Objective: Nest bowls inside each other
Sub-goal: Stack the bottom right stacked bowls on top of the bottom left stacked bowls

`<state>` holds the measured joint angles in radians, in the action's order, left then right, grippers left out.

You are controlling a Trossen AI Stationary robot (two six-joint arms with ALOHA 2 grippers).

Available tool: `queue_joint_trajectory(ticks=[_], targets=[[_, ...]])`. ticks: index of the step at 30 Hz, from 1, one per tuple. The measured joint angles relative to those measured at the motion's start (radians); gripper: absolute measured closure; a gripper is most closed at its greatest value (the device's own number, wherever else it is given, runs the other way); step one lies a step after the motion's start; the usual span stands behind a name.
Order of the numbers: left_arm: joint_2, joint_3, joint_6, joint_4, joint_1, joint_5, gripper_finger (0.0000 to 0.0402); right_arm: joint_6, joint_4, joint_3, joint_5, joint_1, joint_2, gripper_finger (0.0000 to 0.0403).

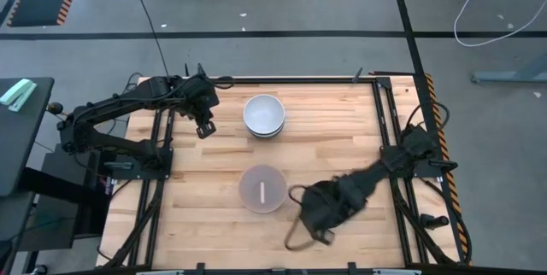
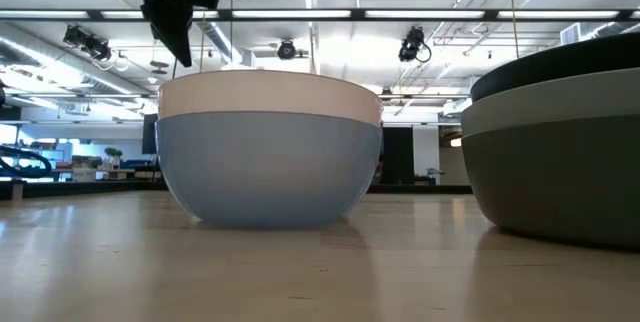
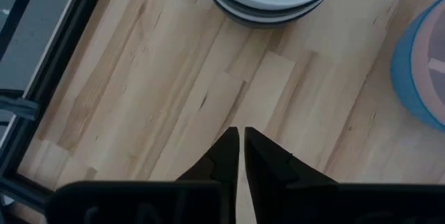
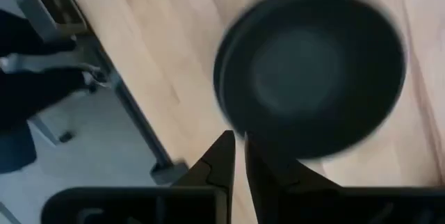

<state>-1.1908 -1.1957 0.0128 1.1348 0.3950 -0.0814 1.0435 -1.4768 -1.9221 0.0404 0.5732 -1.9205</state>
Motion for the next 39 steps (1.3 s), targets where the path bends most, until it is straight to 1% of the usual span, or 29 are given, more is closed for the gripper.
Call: queue_joint_trajectory(ticks=[5,9,14,17,22,25,32,35,39], targets=[[0.000,0.000,0.000,-0.006,0.000,0.000,0.0386,0.104,-0.054,0.000,-0.005,0.062,0.000,0.0343],[0.000,0.000,0.003,-0.015,0.000,0.000,0.0391,0.139,-0.055,0.021,-0.005,0.088,0.000,0.0321],[0.000,0.000,0.028,-0.021,0.000,0.000,0.0383,0.165,-0.035,0.096,-0.006,0.125,-0.001,0.0294],[0.000,0.000,0.044,-0.023,0.000,0.000,0.0376,0.160,0.010,0.156,0.009,0.142,-0.001,0.0285],[0.000,0.000,0.070,-0.026,0.000,0.000,0.0373,0.114,0.120,0.270,0.024,0.147,-0.001,0.0284],[0.000,0.000,0.086,-0.025,0.000,0.000,0.0377,0.099,0.165,0.321,0.031,0.137,-0.002,0.0285],[0.000,0.000,0.144,-0.024,0.000,0.001,0.0392,0.013,0.174,0.369,0.036,0.135,-0.002,0.0286],[0.000,0.000,0.166,-0.023,0.000,0.000,0.0389,-0.003,0.164,0.372,0.044,0.135,0.006,0.0286],[0.000,0.000,0.187,-0.021,0.000,0.000,0.0378,-0.019,0.172,0.373,0.028,0.135,0.054,0.0286]])
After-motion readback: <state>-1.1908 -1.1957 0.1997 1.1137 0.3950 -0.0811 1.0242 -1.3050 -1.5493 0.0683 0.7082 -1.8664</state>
